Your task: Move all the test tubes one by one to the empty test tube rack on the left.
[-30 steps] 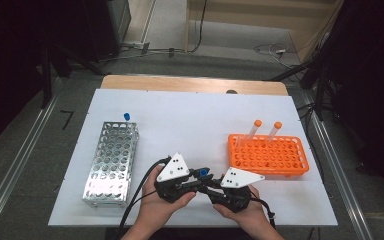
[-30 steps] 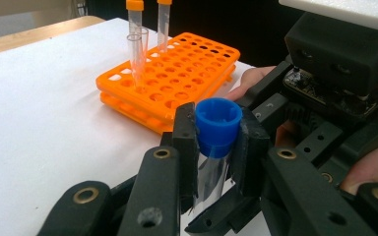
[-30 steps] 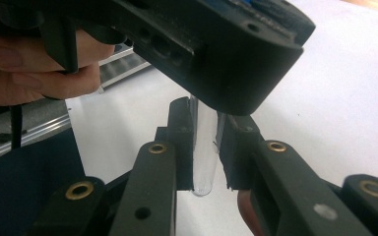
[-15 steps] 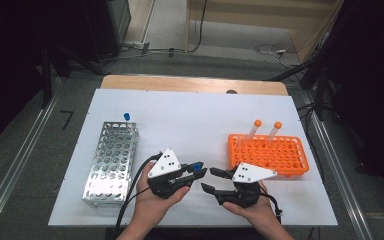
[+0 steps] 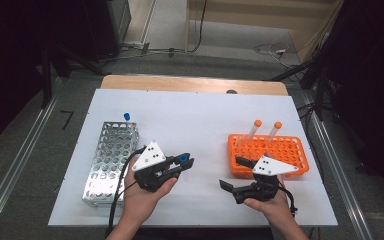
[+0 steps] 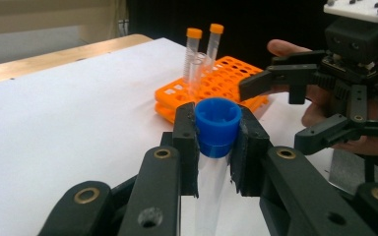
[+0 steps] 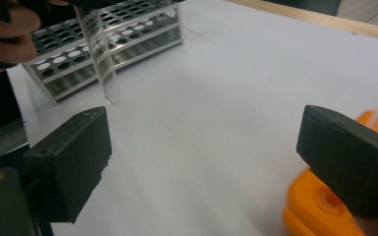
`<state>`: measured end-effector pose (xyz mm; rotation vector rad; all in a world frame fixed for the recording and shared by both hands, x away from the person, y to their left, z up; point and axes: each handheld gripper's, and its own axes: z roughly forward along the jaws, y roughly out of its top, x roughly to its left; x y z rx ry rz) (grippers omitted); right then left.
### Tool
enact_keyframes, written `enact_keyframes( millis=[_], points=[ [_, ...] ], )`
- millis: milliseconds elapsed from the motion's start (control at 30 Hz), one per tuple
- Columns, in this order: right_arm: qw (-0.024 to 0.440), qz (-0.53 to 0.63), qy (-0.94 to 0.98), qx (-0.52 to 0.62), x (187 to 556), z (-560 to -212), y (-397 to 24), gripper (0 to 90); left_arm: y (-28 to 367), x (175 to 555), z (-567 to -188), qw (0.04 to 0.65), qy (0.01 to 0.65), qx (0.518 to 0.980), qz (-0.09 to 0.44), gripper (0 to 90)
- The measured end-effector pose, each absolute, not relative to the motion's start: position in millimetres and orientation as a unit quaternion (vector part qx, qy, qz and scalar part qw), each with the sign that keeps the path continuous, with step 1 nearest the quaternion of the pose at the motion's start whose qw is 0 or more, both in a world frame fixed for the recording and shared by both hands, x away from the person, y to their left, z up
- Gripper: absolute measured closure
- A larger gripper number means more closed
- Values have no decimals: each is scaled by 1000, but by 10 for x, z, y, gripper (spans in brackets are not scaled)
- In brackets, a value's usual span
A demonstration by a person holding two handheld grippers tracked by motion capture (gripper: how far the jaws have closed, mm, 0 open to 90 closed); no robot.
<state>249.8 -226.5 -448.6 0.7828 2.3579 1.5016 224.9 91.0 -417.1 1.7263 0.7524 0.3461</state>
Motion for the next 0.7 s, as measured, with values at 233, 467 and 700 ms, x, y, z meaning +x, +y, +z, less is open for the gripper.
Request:
enact_keyframes(
  millis=[233,467,700],
  points=[
    [133,503,802,291,2477,-4516,-2560,20,1107,2269,-4115,573,340,726,170,761],
    [144,498,800,302,2479,-4528,-2770,20,1318,2291,-4047,570,362,712,192,761],
    [148,501,790,322,2562,-4564,-2969,21,1621,2290,-3939,572,388,687,224,761]
  ],
)
